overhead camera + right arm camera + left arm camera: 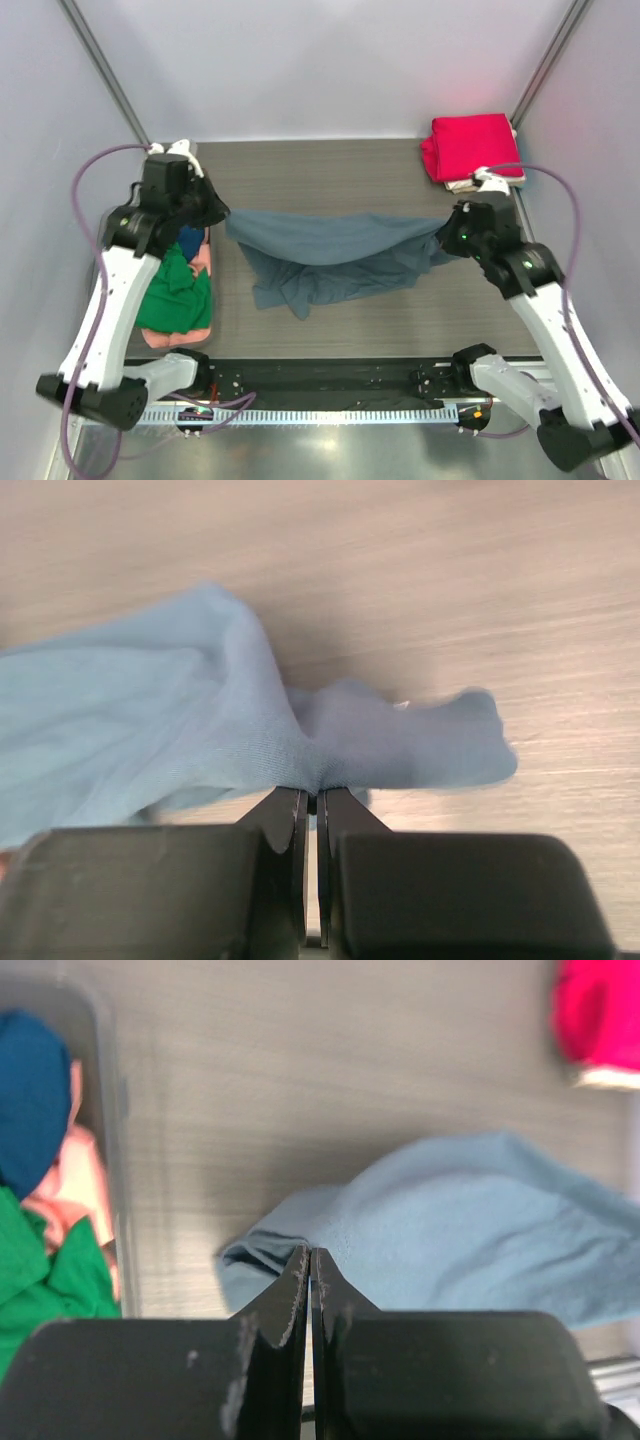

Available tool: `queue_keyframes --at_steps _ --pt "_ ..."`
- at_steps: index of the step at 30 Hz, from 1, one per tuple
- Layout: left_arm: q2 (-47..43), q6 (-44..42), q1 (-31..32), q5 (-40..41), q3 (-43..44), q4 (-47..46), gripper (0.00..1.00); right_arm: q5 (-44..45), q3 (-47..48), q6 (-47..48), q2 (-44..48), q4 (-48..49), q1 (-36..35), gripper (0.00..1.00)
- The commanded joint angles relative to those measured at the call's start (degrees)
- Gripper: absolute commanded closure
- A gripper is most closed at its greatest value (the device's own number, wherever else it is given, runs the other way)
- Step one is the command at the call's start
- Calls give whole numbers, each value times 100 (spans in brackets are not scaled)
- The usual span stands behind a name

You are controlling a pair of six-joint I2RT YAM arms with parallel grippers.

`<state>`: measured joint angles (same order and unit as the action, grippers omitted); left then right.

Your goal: Fold and stack the t-shirts

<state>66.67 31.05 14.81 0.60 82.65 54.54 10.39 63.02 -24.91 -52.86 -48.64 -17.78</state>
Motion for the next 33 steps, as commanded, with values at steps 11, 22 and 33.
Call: queue_keyframes --at_steps 11,22,33 --pt "212 -64 -66 -552 2238 1234 100 -718 2961 485 -222 -2097 12 99" --pt "2902 69 -1006 -2345 479 -357 66 -1066 2073 846 -3774 -31 969 18" --pt "2122 -20 -892 -1546 -776 -1296 47 -1926 -306 549 -2125 803 961 18"
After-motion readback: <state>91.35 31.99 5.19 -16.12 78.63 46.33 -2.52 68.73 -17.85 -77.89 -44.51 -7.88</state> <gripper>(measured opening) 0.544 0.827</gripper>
